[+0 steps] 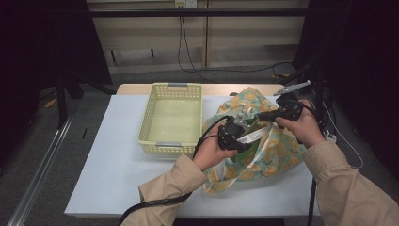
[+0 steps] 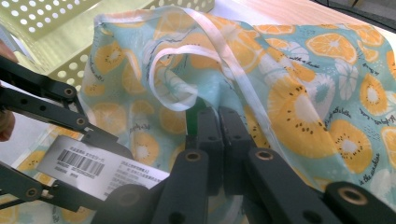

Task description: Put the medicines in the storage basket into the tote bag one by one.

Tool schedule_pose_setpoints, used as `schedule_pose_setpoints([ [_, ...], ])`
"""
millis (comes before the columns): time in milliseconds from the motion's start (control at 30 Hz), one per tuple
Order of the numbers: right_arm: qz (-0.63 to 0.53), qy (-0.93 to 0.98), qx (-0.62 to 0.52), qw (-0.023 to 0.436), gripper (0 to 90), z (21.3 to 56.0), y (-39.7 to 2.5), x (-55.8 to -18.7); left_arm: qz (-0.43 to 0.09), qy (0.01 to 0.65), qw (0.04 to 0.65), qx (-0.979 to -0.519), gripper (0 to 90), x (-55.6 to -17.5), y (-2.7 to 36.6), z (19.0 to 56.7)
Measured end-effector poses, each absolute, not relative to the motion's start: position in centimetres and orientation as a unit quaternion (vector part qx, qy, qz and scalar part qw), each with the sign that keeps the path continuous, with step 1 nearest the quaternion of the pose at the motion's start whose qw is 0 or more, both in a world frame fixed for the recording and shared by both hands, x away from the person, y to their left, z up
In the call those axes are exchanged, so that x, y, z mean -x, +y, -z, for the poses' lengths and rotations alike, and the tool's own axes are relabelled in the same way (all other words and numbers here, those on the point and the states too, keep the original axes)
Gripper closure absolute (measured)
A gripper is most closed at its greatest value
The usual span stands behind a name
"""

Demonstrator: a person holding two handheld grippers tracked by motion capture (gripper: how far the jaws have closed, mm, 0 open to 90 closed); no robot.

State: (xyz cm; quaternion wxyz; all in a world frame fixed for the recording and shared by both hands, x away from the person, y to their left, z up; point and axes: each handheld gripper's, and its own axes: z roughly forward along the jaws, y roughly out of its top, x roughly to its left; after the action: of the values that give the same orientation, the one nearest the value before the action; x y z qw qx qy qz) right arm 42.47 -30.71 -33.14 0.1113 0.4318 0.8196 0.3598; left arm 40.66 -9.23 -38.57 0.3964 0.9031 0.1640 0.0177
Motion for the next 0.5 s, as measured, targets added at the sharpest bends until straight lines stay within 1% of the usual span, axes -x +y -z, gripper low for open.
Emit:
schedule_pose_setpoints([
  [200,-0.361,0.817,-0.434,0.114,89.1,32.7,-31.1,-42.5,-0.024,0.166,0.391,-0.905,62.6,-41.0,-10.0,38.7],
  [500,-0.364,0.815,-0.436,0.116,89.1,32.4,-31.4,-42.4,-0.024,0.175,0.404,-0.898,62.5,-41.7,-11.8,39.2],
])
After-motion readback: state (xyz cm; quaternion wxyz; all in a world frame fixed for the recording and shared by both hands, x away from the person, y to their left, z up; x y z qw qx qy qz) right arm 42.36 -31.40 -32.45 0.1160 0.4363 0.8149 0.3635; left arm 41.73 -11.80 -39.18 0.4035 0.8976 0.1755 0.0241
